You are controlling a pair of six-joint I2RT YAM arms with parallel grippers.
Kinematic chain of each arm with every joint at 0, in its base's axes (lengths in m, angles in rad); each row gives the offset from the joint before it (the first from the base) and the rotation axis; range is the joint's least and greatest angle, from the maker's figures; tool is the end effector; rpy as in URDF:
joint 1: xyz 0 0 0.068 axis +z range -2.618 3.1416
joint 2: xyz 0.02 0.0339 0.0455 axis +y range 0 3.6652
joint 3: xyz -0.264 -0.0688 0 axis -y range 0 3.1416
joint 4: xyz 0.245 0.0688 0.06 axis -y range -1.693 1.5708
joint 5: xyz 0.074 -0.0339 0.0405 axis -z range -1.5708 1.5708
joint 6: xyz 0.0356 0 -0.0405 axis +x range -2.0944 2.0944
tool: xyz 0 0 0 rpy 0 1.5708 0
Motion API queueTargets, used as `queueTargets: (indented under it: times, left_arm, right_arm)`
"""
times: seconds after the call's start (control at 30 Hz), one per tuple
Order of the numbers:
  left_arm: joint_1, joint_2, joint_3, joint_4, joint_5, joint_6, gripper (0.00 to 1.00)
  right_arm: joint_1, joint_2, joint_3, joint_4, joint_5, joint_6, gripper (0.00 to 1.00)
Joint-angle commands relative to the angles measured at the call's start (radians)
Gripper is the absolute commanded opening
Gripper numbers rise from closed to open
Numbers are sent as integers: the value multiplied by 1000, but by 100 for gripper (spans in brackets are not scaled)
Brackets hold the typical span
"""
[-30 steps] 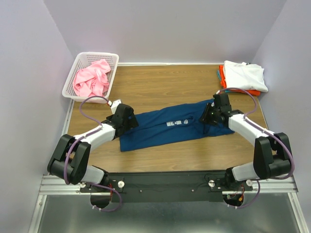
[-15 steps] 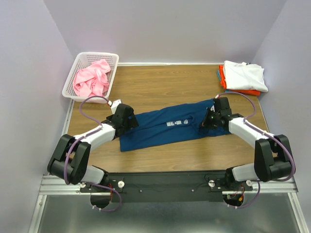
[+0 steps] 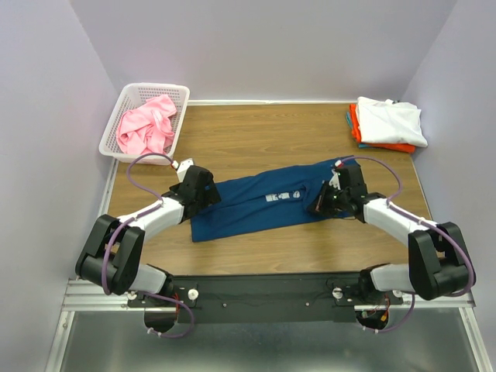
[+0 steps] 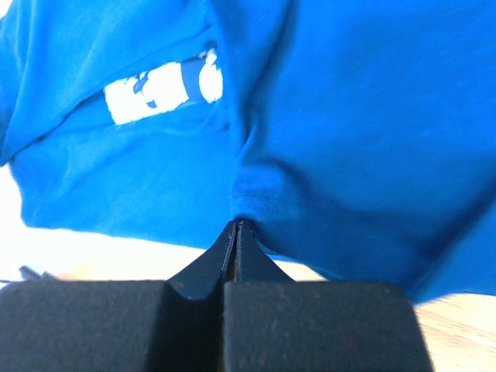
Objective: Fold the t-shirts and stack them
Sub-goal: Fold the tshirt
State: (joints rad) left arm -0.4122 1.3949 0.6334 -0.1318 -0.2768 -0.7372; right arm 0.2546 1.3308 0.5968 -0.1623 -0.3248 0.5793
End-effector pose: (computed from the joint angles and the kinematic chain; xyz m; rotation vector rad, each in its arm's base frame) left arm 0.2425 -0.0954 0.1635 -0.5094 2.3721 -0.1808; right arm 0.2358 0.0731 0.1662 0.2679 2.5431 0.7450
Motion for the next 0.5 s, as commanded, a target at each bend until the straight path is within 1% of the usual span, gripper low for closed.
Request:
queueTargets:
  times: [0.0,0.07,0.1,0.17,0.2,0.23,0.27,0.4,0.47]
  left_arm:
    - [6,-26,0,-2,-9,-1,98]
    - [6,-33,-4,0,-10,-2,98]
    - [6,-36,-8,-2,-10,-2,98]
    - [6,-42,-8,-2,-10,-2,98]
    - [6,-43,-8,-3,-10,-2,98]
    - [6,-48,-8,-5,-10,-2,98]
    - [6,-48,-8,-8,-12,-2,98]
    - [6,-60,-5,-17,-12,-8,98]
    - [6,-68,12,-41,-22,-34,98]
  right_arm:
    - [40,-19,-23,60,-62,47,7]
    - [60,-16,-26,61,-71,60,10]
    - [80,-18,-29,64,-63,68,18]
    - [100,-22,-34,63,-54,85,28]
    - [109,-28,-37,63,-50,96,42]
    - [113,-44,-43,63,-49,109,61]
    - [117,-51,-43,61,-59,106,100]
    - [123,-120,-35,8,-74,87,100]
    - [121,-171,-3,-61,-13,65,100]
